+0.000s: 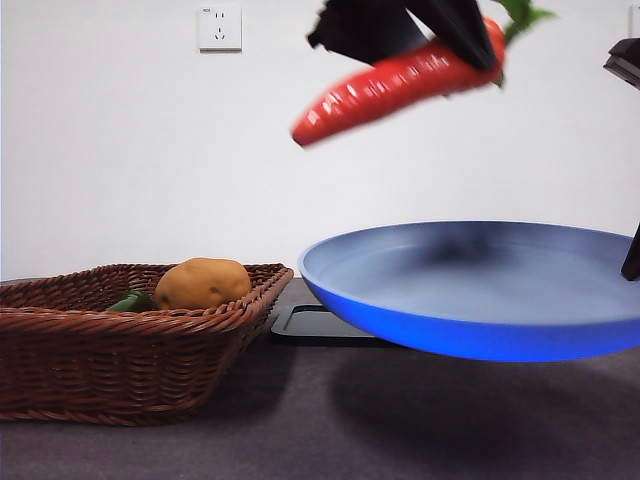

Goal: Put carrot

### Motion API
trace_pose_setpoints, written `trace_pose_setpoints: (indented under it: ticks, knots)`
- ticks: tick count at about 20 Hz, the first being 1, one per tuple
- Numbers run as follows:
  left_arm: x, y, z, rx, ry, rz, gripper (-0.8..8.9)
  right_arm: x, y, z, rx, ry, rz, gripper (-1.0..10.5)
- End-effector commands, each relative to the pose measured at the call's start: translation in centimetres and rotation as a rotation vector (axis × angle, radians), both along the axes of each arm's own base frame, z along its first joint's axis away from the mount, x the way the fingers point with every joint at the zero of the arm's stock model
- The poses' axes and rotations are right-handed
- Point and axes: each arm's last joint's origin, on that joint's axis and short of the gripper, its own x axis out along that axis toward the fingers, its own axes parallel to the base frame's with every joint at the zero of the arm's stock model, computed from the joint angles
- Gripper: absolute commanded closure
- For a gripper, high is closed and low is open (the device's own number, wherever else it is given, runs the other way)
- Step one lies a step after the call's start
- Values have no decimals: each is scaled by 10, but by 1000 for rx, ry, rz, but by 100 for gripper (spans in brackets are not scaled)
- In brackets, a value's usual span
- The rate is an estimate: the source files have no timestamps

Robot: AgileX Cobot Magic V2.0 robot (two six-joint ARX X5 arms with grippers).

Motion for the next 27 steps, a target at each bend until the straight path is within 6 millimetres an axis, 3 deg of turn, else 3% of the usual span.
trace_pose_setpoints:
  ticks: [1,8,15,20,24,27]
  knots:
    - [2,-21,-20,36,-2,-7,704,3,1,4,5,-20,6,943]
    - [16,-52,-84,142,82,-18,675,3,1,3,6,-19,8,943]
    - [13,-55,-87,136,133,32,483,3,1,4,7,-19,7,943]
    - [10,-42,-63,107,115,43,476,3,1,3,9,-12,0,943]
    - [-1,-15,-17,46,70,57,477,6,2,-1,13,28,-20,943]
    - [-14,19,23,0,33,86,477,15,1,-11,1,79,-36,943]
